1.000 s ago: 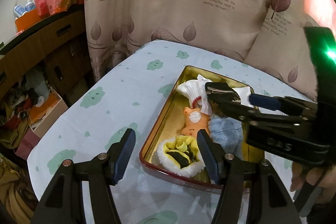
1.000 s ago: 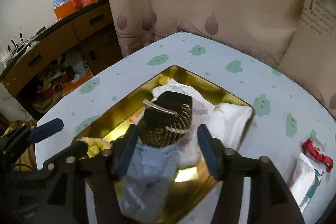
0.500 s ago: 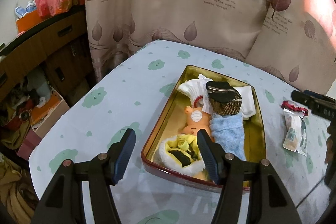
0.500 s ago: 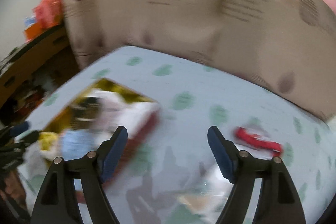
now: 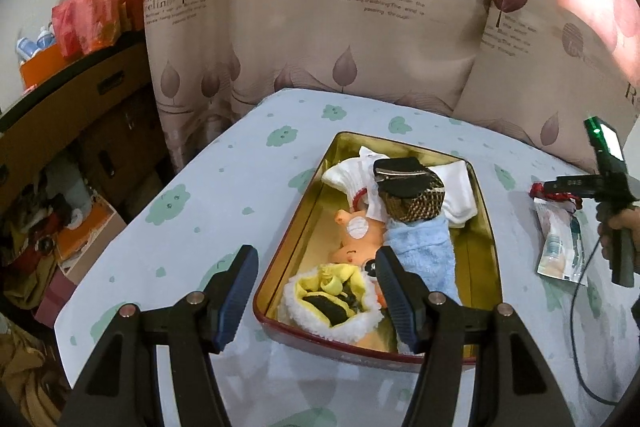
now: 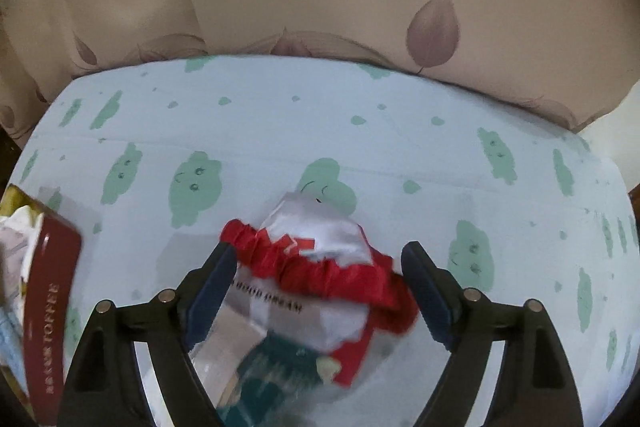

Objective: Organize soft objects
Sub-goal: 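Grasp the red-and-white satin pouch with the right tool, then grasp the white-and-teal packet with the left tool while the right tool holds the pouch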

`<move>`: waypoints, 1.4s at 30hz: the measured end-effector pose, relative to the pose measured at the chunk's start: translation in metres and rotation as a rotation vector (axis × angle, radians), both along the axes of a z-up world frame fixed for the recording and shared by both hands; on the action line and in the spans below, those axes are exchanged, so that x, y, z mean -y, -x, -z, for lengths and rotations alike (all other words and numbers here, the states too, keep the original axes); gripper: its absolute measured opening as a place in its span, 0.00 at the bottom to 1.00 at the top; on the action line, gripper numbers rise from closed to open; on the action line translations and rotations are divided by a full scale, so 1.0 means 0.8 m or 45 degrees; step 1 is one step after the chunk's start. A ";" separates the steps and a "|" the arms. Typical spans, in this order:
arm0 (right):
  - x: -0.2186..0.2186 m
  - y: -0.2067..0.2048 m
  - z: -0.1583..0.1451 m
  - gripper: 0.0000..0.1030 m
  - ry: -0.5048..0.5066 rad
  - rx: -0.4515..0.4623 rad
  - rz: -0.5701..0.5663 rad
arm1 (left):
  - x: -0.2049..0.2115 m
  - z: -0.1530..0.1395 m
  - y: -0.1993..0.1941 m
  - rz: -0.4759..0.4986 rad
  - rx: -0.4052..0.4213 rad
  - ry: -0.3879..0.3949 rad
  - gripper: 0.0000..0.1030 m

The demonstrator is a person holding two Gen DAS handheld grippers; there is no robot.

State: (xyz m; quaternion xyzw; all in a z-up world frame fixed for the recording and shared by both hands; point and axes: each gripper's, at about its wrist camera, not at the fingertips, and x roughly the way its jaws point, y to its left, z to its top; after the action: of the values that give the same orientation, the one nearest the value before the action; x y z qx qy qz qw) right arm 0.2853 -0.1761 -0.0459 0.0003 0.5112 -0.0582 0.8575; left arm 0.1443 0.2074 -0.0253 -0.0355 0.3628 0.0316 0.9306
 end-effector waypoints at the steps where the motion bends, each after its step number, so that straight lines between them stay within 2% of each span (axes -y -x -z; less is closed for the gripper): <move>1: -0.001 -0.003 0.003 0.80 -0.001 -0.005 -0.001 | 0.001 0.000 0.000 0.005 0.005 -0.007 0.61; 3: 0.001 -0.007 0.013 0.79 0.005 -0.003 0.000 | 0.003 0.002 -0.001 0.013 0.011 -0.020 0.61; 5: 0.007 -0.006 0.021 0.72 -0.011 -0.004 -0.001 | 0.006 0.003 -0.001 0.021 0.018 -0.047 0.61; 8: 0.023 0.007 0.024 0.54 -0.087 0.036 0.004 | 0.012 0.004 0.000 0.028 0.029 -0.080 0.61; 10: 0.034 0.017 0.021 0.38 -0.117 0.057 0.008 | 0.018 0.004 0.001 0.031 0.034 -0.106 0.61; 13: 0.052 0.036 0.017 0.29 -0.114 0.070 0.034 | 0.032 0.003 0.004 0.054 0.047 -0.159 0.61; 18: 0.085 0.078 0.012 0.28 -0.086 0.096 0.100 | 0.063 -0.013 0.012 0.120 0.080 -0.221 0.61; 21: 0.114 0.104 0.011 0.28 -0.083 0.115 0.148 | 0.088 -0.026 0.014 0.194 0.096 -0.201 0.61; 24: 0.137 0.136 0.012 0.28 -0.089 0.127 0.183 | 0.129 -0.035 0.010 0.322 0.086 -0.174 0.61; 27: 0.148 0.167 0.012 0.29 -0.064 0.145 0.196 | 0.175 -0.038 0.005 0.457 0.091 -0.182 0.75; 30: 0.155 0.193 0.014 0.30 -0.072 0.163 0.207 | 0.227 -0.031 -0.006 0.590 0.060 -0.159 0.76; 33: 0.156 0.207 0.018 0.32 -0.089 0.213 0.216 | 0.278 -0.020 -0.028 0.706 -0.030 -0.121 0.77; 37: 0.149 0.206 0.019 0.35 -0.039 0.216 0.198 | 0.337 -0.004 -0.060 0.786 -0.099 -0.164 0.77; 42: 0.150 0.207 0.019 0.35 -0.045 0.215 0.195 | 0.386 0.016 -0.077 0.859 -0.120 -0.240 0.77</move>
State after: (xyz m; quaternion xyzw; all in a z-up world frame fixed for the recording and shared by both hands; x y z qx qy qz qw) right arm 0.1199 -0.2958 -0.0615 0.0594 0.4365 -0.1142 0.8905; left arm 0.2063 -0.1017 -0.0385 0.1741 0.3922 -0.2426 0.8701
